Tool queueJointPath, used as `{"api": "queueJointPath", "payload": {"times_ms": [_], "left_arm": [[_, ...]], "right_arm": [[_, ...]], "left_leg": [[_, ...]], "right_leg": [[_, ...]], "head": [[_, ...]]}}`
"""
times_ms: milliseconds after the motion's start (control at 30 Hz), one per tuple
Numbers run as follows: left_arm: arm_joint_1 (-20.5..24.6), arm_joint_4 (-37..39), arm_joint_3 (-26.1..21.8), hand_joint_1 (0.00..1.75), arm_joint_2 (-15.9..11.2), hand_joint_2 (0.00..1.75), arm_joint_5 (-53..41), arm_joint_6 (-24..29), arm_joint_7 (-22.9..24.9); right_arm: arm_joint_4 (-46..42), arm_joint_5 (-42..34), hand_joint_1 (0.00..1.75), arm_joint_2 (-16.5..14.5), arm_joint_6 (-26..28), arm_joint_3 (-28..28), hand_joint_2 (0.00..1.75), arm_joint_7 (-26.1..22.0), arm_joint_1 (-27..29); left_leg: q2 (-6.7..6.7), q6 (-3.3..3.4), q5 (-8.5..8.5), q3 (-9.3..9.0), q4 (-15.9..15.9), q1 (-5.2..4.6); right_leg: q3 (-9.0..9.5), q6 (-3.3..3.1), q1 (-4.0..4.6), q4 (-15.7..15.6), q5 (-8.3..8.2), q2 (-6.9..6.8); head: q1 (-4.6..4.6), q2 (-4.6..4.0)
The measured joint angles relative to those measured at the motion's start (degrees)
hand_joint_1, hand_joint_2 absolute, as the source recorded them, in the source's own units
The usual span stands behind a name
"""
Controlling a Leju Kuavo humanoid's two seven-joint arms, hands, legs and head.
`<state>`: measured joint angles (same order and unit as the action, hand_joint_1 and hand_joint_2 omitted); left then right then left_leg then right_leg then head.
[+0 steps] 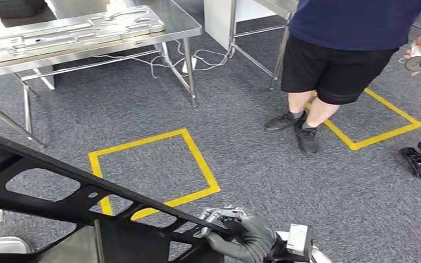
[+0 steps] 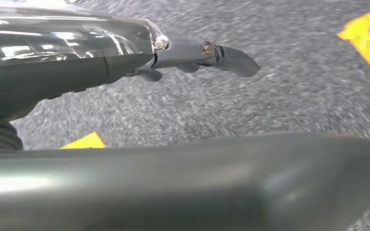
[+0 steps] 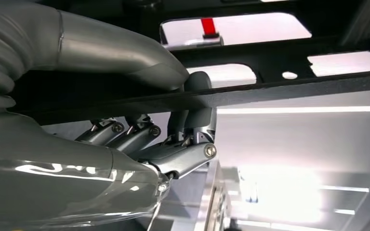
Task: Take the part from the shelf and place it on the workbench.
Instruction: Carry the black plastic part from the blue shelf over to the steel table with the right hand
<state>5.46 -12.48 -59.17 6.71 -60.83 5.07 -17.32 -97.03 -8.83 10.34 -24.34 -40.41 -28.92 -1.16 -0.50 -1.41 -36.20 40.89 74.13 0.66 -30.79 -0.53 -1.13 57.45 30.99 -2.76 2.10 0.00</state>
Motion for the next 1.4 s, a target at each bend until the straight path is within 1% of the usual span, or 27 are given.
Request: {"api": "queueJointPath", "payload": {"times_ms": [33,67,100,133,167,200,233,267,300,333,367,400,433,467,500,533,600,633,667,700,733,800,1000,1067,1200,1400], "left_arm": [[-0.1,0.0,0.0,0.00,0.0,1.75,0.0,0.0,0.0],[-0.2,0.0,0.0,0.00,0.0,1.75,0.0,0.0,0.0],[-0.1,0.0,0.0,0.00,0.0,1.75,0.0,0.0,0.0],[0.0,0.0,0.0,0.00,0.0,1.75,0.0,0.0,0.0],[0.1,0.0,0.0,0.00,0.0,1.75,0.0,0.0,0.0],[0.1,0.0,0.0,0.00,0.0,1.75,0.0,0.0,0.0],[0.1,0.0,0.0,0.00,0.0,1.75,0.0,0.0,0.0],[-0.1,0.0,0.0,0.00,0.0,1.75,0.0,0.0,0.0],[-0.2,0.0,0.0,0.00,0.0,1.75,0.0,0.0,0.0],[-0.3,0.0,0.0,0.00,0.0,1.75,0.0,0.0,0.0],[-0.2,0.0,0.0,0.00,0.0,1.75,0.0,0.0,0.0],[0.0,0.0,0.0,0.00,0.0,1.75,0.1,-0.2,-0.1],[0.1,0.0,0.0,0.00,0.0,1.75,0.2,-0.3,-0.2],[0.1,0.0,0.0,0.00,0.0,1.75,0.3,-0.6,-0.3],[0.0,0.0,-0.1,0.00,0.0,1.75,0.6,-1.0,-0.4],[0.0,0.0,-0.1,0.00,0.0,1.75,0.9,-1.5,-0.5],[0.0,0.0,-0.4,0.00,0.0,1.75,1.7,-2.7,-0.9],[0.0,0.0,-0.6,0.00,0.0,1.75,2.1,-3.4,-1.0],[0.0,0.0,-0.8,0.00,0.0,1.75,2.5,-3.9,-1.1],[0.0,0.0,-1.1,0.00,0.0,1.75,2.9,-4.4,-1.3],[0.0,0.0,-1.3,0.00,0.0,1.75,3.2,-5.0,-1.4],[0.0,0.0,-1.8,0.00,0.0,1.75,3.7,-5.9,-1.7],[0.0,0.0,-3.0,0.00,0.0,1.75,4.6,-7.3,-1.9],[0.0,0.0,-3.3,0.00,0.0,1.75,4.9,-7.6,-1.9],[0.0,0.0,-3.7,0.00,0.0,1.75,5.3,-8.4,-2.0],[0.2,0.0,-4.6,0.00,0.0,1.75,6.3,-9.3,-2.0]], "right_arm": [[0.0,0.0,1.75,0.0,0.0,0.0,1.75,0.0,0.0],[0.0,0.0,1.75,0.0,0.0,0.0,1.75,0.0,0.0],[0.0,0.0,1.75,0.0,0.0,0.0,1.75,0.0,0.0],[0.0,0.0,1.75,0.0,0.0,0.0,1.75,0.0,-0.1],[0.0,0.0,1.75,0.0,0.0,0.0,1.75,0.0,-0.1],[0.0,0.0,1.75,0.0,0.0,0.0,1.75,0.0,-0.1],[0.0,0.0,1.75,-0.1,0.0,0.0,1.75,0.0,-0.2],[0.0,0.0,1.75,-0.1,0.0,0.0,1.75,0.0,-0.2],[-0.1,0.0,1.75,-0.1,0.0,0.1,1.75,0.0,-0.3],[-0.1,0.0,1.75,-0.1,0.0,0.1,1.75,0.0,-0.3],[-0.1,0.0,1.75,-0.1,0.0,0.1,1.75,0.0,-0.3],[-0.1,0.0,1.75,-0.1,0.0,0.1,1.75,0.0,-0.3],[-0.1,0.0,1.75,-0.1,0.0,0.1,1.75,0.0,-0.2],[0.0,0.0,1.75,-0.1,0.0,0.1,1.75,0.0,-0.1],[0.0,0.0,1.75,0.0,0.0,0.1,1.75,0.0,0.0],[0.0,0.1,1.75,0.0,0.0,0.1,1.75,0.0,0.0],[0.0,0.2,1.75,0.0,0.1,0.1,1.75,0.0,0.0],[0.0,0.2,1.75,-0.1,0.1,0.1,1.75,-0.1,0.0],[-0.1,0.2,1.75,-0.1,0.1,0.1,1.75,-0.1,0.1],[-0.1,0.2,1.75,-0.1,0.2,0.2,1.75,-0.1,0.1],[-0.2,0.2,1.75,-0.2,0.2,0.2,1.75,-0.1,0.2],[-0.3,0.2,1.75,-0.3,0.2,0.2,1.75,-0.2,0.2],[-0.7,0.4,1.75,-0.5,0.2,0.3,1.75,-0.2,0.3],[-0.9,0.6,1.75,-0.5,0.2,0.5,1.75,-0.3,0.5],[-1.0,0.9,1.75,-0.6,0.2,0.8,1.75,-0.3,0.9],[-1.4,0.9,1.75,-0.7,0.2,1.2,1.75,-0.5,1.3]], "left_leg": [[0.34,-0.06,1.60,-1.18,-2.2,0.09],[1.12,-0.02,3.73,-3.23,-6.1,0.12],[2.33,0.12,5.29,-5.36,-10.0,-0.08],[3.43,0.46,6.27,-6.95,-13.0,-0.29],[4.19,0.82,6.57,-7.74,-14.6,-0.53],[4.33,1.21,6.31,-7.86,-15.0,-0.78],[3.85,1.64,6.32,-7.76,-15.1,-0.83],[3.29,2.02,6.39,-7.79,-15.2,-0.74],[2.72,2.43,6.48,-7.87,-15.4,-0.61],[2.17,2.82,6.61,-7.97,-15.6,-0.43],[1.60,3.14,6.71,-8.05,-15.7,-0.28],[0.98,3.33,6.72,-8.03,-15.7,-0.28],[0.38,3.46,6.71,-8.03,-15.7,-0.32],[-0.22,3.53,6.67,-8.08,-15.7,-0.37],[-0.78,3.58,6.63,-8.19,-15.7,-0.41],[-1.26,3.58,6.54,-8.37,-15.6,-0.43],[-2.07,3.39,6.24,-8.81,-15.5,-0.44],[-2.37,3.17,6.04,-8.88,-15.4,-0.53],[-2.55,3.04,5.84,-8.82,-15.2,-0.64],[-2.64,3.02,5.72,-8.70,-15.1,-0.74],[-2.70,3.05,5.65,-8.61,-15.0,-0.82],[-2.68,3.19,5.66,-8.72,-15.2,-0.80],[-2.67,3.01,5.73,-9.05,-15.6,-0.68],[-2.66,2.83,5.72,-9.05,-15.6,-0.65],[-2.65,2.26,5.59,-9.04,-15.6,-0.62],[-2.63,2.19,5.56,-9.02,-15.6,-0.76]], "right_leg": [[0.22,0.12,-0.01,0.0,0.19,-0.76],[0.52,0.31,-0.02,0.0,0.42,-1.47],[0.84,0.57,0.08,0.0,0.67,-2.15],[1.10,0.87,0.21,0.1,0.92,-2.72],[1.30,1.17,0.35,0.1,1.11,-3.27],[1.46,1.46,0.47,0.1,1.24,-3.82],[1.67,1.72,0.48,0.0,1.33,-4.37],[1.90,2.02,0.39,0.0,1.57,-4.46],[1.93,2.27,0.30,0.5,2.13,-3.48],[1.44,2.43,0.21,1.9,3.27,-1.92],[0.28,2.51,0.13,4.6,4.94,-0.05],[-1.49,2.48,0.14,8.3,6.81,1.47],[-3.53,2.45,0.16,12.4,8.43,2.12],[-5.21,2.44,0.19,15.3,9.13,2.34],[-6.05,2.44,0.21,16.4,8.63,2.42],[-5.84,2.43,0.21,15.1,6.91,2.47],[-3.25,2.28,0.21,7.9,2.11,2.83],[-1.96,2.16,0.22,4.4,0.50,3.12],[-1.19,2.03,0.21,2.2,-0.28,3.40],[-0.90,1.93,0.22,1.2,-0.33,3.62],[-0.86,1.87,0.23,0.9,-0.24,3.67],[-0.86,1.75,0.29,0.9,-0.14,3.69],[-0.71,1.29,0.48,0.9,0.09,3.66],[-0.70,1.24,0.51,0.9,0.12,3.66],[-0.69,1.19,0.52,1.0,0.16,3.66],[-0.64,1.21,0.39,0.9,0.16,3.66]], "head": [[0.00,0.00],[0.00,0.00],[0.01,0.00],[0.00,0.00],[-0.01,0.00],[-0.01,0.00],[-0.01,0.00],[-0.01,0.00],[-0.01,0.00],[-0.02,0.00],[-0.04,0.00],[-0.05,0.00],[-0.06,0.00],[-0.06,0.00],[-0.06,0.00],[-0.07,0.00],[-0.06,0.00],[-0.06,0.00],[-0.04,0.00],[-0.03,0.00],[-0.02,0.00],[-0.01,0.00],[0.00,0.00],[0.00,0.00],[0.00,0.00],[0.00,0.00]]}}
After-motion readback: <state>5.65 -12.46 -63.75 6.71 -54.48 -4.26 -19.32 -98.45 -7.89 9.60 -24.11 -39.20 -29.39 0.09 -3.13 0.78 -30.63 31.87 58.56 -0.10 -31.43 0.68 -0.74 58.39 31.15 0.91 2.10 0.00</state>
